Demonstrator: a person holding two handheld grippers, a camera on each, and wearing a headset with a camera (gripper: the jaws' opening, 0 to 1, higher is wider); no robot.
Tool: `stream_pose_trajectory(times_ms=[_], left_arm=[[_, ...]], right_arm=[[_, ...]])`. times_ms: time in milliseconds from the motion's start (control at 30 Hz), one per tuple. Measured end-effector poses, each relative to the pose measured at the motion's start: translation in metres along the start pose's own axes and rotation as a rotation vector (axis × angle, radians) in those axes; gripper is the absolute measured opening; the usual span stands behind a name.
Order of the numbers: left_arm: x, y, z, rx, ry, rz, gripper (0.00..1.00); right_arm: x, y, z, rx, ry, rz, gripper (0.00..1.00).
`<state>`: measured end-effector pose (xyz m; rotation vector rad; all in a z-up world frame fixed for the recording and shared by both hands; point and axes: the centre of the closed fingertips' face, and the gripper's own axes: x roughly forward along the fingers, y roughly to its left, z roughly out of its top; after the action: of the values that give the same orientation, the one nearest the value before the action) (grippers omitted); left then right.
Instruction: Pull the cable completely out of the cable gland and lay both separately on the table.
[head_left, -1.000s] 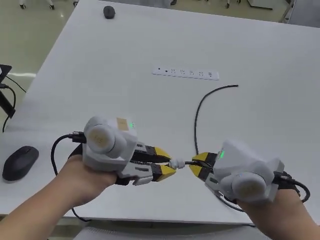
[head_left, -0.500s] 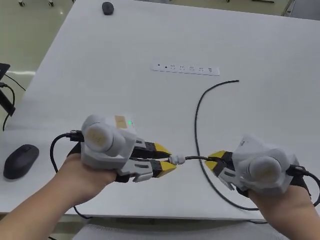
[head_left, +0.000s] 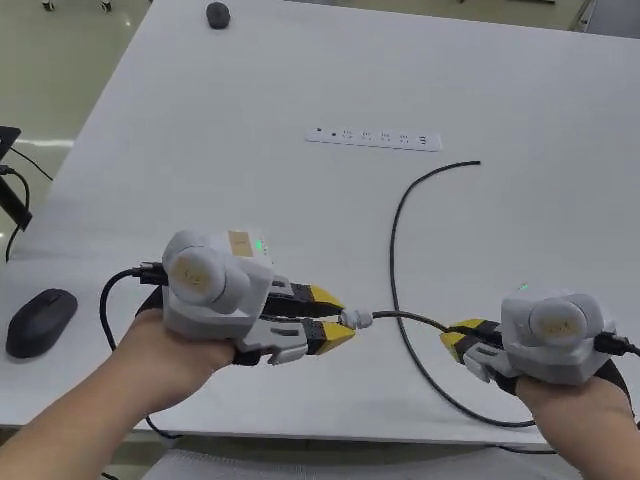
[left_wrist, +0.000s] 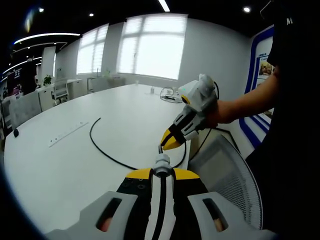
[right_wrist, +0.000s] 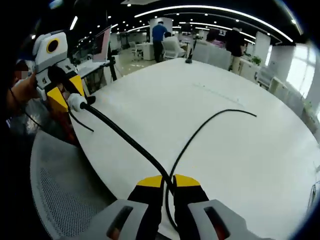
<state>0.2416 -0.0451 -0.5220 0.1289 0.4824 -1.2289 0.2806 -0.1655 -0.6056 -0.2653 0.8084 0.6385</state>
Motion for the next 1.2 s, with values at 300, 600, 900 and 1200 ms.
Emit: stream_pose_trajectory(times_ms=[300,600,900,1200], left_arm=[[-0.001,0.003,-0.002,0.006,0.015,0.003,0.15],[-0.004,0.004,-0.004,0.01,0.014,-0.003,0.15],[-0.004,0.001,-0.006,0.02,0.02,-0.014,0.15],[-0.001,-0.001,-0.006,0.034,0.021,-0.019,0.15]], right_arm=[[-0.004,0.003,0.003,-0.029,-0.021,-0.01,0.04],[-0.016,0.003,0.013,-0.105,-0.071,-0.017,0.08],[-0.022,0.06,0.055,-0.413,-0.139,0.051,0.17],[-0.014,0.107,0.073,-0.617,-0.155,0.111,0.14]])
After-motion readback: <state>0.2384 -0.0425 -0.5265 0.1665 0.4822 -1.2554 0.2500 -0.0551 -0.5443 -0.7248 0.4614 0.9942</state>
